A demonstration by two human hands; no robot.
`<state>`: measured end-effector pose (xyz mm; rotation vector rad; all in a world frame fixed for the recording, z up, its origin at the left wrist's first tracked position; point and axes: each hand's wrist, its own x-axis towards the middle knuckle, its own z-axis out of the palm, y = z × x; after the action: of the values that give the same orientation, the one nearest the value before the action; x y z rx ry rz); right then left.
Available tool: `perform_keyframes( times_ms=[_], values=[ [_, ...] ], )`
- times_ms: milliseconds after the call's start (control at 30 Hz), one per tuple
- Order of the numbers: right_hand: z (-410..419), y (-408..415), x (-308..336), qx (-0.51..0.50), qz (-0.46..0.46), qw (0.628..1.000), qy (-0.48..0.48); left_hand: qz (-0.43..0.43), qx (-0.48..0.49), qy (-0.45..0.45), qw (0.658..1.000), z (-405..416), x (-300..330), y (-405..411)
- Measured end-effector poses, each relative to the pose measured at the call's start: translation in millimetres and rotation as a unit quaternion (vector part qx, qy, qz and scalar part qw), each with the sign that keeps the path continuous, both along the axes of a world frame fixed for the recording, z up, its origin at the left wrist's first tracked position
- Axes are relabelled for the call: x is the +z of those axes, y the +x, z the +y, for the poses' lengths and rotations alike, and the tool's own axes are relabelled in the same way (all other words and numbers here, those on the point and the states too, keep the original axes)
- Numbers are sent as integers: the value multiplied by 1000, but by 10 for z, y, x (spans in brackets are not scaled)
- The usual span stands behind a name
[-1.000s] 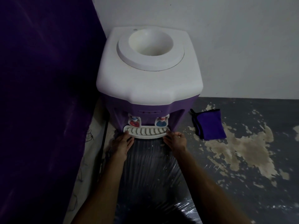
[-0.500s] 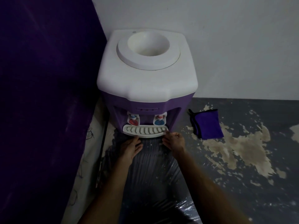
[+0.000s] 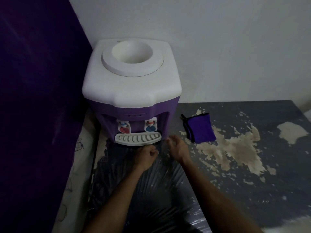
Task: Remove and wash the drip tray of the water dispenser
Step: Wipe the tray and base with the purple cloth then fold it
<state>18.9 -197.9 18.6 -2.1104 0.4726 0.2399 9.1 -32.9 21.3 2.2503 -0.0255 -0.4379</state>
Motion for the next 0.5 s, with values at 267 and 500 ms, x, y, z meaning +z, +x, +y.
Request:
perform_keyframes(
  times_ms=[267,500],
  values=[
    [-307,-152,83,80,3,979,-189,-41,-99,46,993,-254,121,-43],
    [-798,-142,34,64,16,981,-181,-54,-105,49,992,-670,133,31]
  ],
)
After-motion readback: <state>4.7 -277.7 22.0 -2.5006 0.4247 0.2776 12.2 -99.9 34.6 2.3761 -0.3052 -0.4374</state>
